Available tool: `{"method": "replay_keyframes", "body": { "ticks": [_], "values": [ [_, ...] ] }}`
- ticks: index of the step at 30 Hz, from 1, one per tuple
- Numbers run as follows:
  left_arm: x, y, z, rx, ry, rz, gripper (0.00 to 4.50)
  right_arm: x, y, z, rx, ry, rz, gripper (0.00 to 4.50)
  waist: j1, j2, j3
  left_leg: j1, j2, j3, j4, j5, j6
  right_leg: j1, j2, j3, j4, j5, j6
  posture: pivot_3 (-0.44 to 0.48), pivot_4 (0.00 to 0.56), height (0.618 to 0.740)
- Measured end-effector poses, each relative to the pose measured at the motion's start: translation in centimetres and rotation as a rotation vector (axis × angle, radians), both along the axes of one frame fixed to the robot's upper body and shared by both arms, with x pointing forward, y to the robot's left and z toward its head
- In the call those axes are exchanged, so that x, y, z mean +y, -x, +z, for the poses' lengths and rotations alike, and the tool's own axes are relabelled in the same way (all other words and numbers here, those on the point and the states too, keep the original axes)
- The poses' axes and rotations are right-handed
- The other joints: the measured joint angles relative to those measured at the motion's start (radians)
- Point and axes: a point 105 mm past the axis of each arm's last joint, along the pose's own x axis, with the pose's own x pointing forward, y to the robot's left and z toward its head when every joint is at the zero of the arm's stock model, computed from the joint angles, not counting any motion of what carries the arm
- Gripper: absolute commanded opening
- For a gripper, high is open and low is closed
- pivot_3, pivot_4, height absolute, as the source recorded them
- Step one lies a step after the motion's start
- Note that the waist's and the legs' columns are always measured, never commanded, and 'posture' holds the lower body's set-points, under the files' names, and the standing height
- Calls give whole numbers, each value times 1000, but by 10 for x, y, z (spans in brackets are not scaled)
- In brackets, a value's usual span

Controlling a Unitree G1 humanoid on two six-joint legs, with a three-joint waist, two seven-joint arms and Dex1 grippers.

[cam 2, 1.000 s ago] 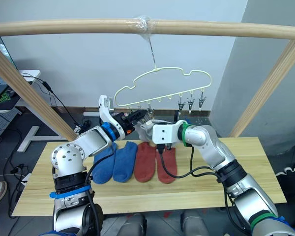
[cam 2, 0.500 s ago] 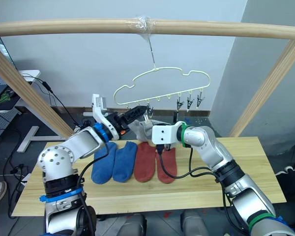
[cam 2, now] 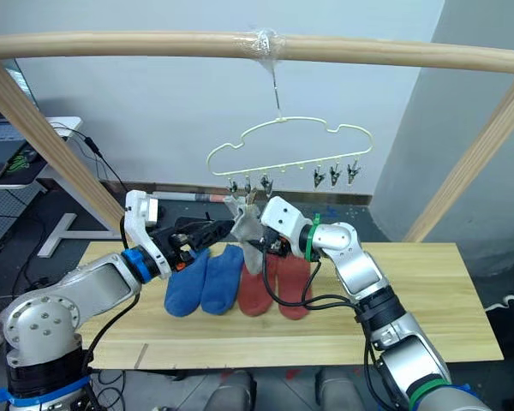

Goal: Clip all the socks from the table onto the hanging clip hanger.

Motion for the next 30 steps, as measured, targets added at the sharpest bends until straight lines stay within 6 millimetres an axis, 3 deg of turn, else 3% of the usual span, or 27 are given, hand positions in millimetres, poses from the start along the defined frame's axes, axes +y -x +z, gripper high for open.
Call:
{"method": "replay_keyframes", "body": {
  "ticks": [2,7,12,14,17,20,24,30],
  "values": [
    [-2,1,1,-59,-68,0,4500,-9,1,-8,44,-4,-27,4475,2,0,0,0,0,0,0,0,0,0,0,0,0,-1,-2,135,169,740],
    [-17,1,-9,-186,-204,-6,4500,-60,0,-21,93,9,-158,4475,8,0,0,-3,0,1,0,0,0,-3,0,1,-1,-1,-2,115,170,740],
    [-40,-5,-10,-313,-236,8,4500,-81,12,5,90,-118,-186,4475,2,0,0,-3,0,1,-1,0,0,-3,0,1,-1,-2,-2,106,170,740],
    [-42,-12,-10,-364,-261,41,4091,-88,19,16,93,-150,-173,4500,0,0,0,-3,0,2,-1,0,0,-3,0,2,0,-2,-2,78,170,740],
    [-47,-25,-15,-418,-275,102,3279,-97,30,32,107,-194,-154,4500,-1,1,0,-3,0,2,0,0,1,-3,0,2,-1,-1,-2,54,169,740],
    [-64,-38,-21,-458,-282,137,2344,-100,38,48,77,-199,-134,4500,-1,0,0,-3,0,2,0,0,1,-3,0,2,-1,-1,-2,44,168,740],
    [-82,-50,-20,-507,-286,171,2344,-101,39,58,63,-215,-149,4500,-3,0,0,-3,0,2,0,0,1,-3,0,2,-1,1,3,16,167,740],
    [-83,-72,-23,-513,-280,278,2344,-104,36,65,35,-225,-186,4500,-11,0,0,-3,0,2,0,0,1,-3,0,2,-1,2,4,-11,166,740]
  ]
}}
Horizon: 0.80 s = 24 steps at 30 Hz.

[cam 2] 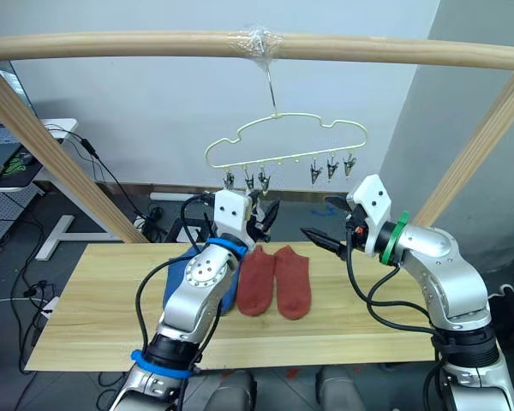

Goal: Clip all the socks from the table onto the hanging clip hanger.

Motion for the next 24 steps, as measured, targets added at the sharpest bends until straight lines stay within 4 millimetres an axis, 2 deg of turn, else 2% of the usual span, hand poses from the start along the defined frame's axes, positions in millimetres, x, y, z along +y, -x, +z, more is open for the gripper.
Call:
{"method": "replay_keyframes", "body": {
  "ticks": [4,9,16,21,24],
  "values": [
    [6,-12,-7,4,-13,47,2344,4,2,9,-9,-12,25,4500,-12,0,0,0,0,0,0,0,0,0,0,0,0,0,0,-20,167,740],
    [7,-27,-3,-20,5,90,2344,5,4,22,-46,0,44,4500,-18,0,0,0,0,0,0,0,0,0,0,0,0,1,1,-33,166,740],
    [-1,-33,-9,-16,21,62,2344,5,3,23,-43,-6,32,4500,-22,0,0,0,0,0,0,0,0,0,0,0,0,0,1,-41,166,740],
    [1,-42,-2,-40,18,73,2344,4,3,24,-45,-4,24,4500,-22,0,0,0,0,0,0,0,0,0,0,0,0,1,1,-57,167,740],
    [1,-44,-4,-40,9,77,2344,1,2,25,-47,6,13,4500,-24,0,0,0,0,0,0,0,0,0,0,0,0,1,1,-57,167,740]
  ]
}}
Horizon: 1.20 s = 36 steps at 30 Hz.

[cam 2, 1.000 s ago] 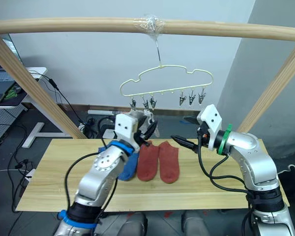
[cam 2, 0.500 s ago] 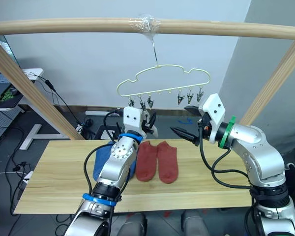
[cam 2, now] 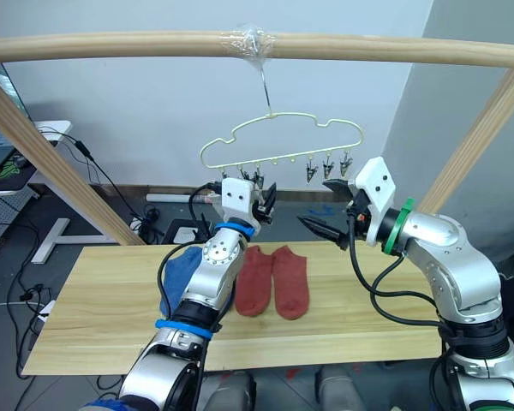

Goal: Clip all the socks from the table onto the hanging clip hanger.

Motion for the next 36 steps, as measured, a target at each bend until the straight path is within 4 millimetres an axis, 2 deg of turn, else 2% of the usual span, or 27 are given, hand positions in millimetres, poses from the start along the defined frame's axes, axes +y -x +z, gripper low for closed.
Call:
{"method": "replay_keyframes", "body": {
  "ticks": [3,11,26,29,34,36],
  "values": [
    [1,-2,-2,8,-2,5,2344,0,0,0,0,0,-1,4500,-1,0,0,0,0,0,0,0,0,0,0,0,0,0,0,-57,167,740],
    [2,-11,19,-53,1,34,2344,-2,-1,1,-1,0,-10,4500,-2,0,0,0,0,0,0,0,0,0,0,0,0,0,0,-67,166,740],
    [5,-12,19,-74,-5,54,2344,-2,0,2,2,-5,-7,4500,-7,0,0,0,0,0,0,0,0,0,0,0,0,0,0,-65,166,740],
    [5,-12,19,-76,-11,54,1819,-2,0,2,1,-5,-7,4500,-7,0,0,0,0,0,0,0,0,0,0,0,0,0,0,-61,169,740],
    [4,-12,20,-77,-10,53,476,-2,0,2,1,-4,-8,4500,-7,0,0,0,0,0,0,0,0,0,0,0,0,0,0,-63,169,740],
    [4,-11,20,-79,-10,52,201,-2,0,2,1,-4,-8,4500,-7,0,0,0,0,0,0,0,0,0,0,0,0,0,0,-63,169,740]
  ]
}}
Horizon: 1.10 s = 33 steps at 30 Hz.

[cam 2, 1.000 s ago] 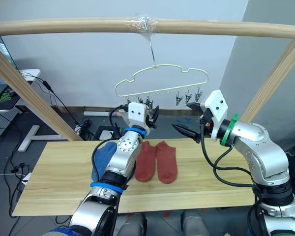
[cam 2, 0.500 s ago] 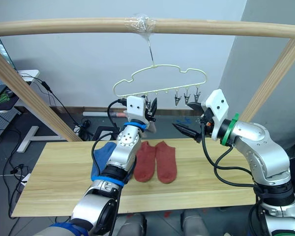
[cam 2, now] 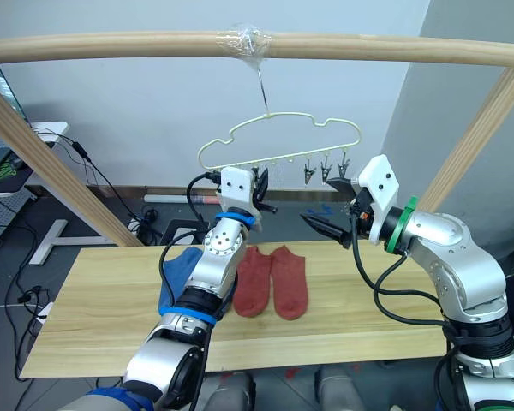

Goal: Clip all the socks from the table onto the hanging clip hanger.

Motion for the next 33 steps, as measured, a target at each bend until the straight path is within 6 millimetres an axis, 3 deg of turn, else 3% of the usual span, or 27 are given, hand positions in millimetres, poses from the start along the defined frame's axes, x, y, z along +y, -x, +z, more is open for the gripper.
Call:
{"method": "replay_keyframes", "body": {
  "ticks": [11,17,19,22,26,33],
  "values": [
    [-5,0,0,27,42,-46,191,1,0,-8,12,19,-7,4500,0,0,0,0,0,0,0,0,0,0,0,0,0,0,0,-57,171,740],
    [-4,1,5,140,173,-164,191,1,-7,-71,117,165,-92,4500,-6,0,0,0,0,0,0,0,0,0,0,0,0,0,0,-35,173,740],
    [-4,5,9,249,300,-279,191,6,-20,-105,151,203,-150,4500,-15,0,0,1,0,0,0,0,0,0,0,0,2,0,0,-18,174,740],
    [-5,15,17,375,432,-425,191,15,-23,-159,242,289,-169,4500,-20,1,1,1,1,0,0,0,0,-1,1,0,2,0,0,-18,174,740],
    [5,28,24,511,591,-557,191,36,-31,-179,241,311,-151,4500,-27,1,1,1,1,-1,0,0,0,-1,1,0,2,0,0,-18,174,740],
    [20,36,21,580,599,-589,191,68,-38,-200,260,293,-124,4500,-22,1,1,1,1,-1,0,0,0,-1,1,0,2,0,0,-2,166,740]
  ]
}}
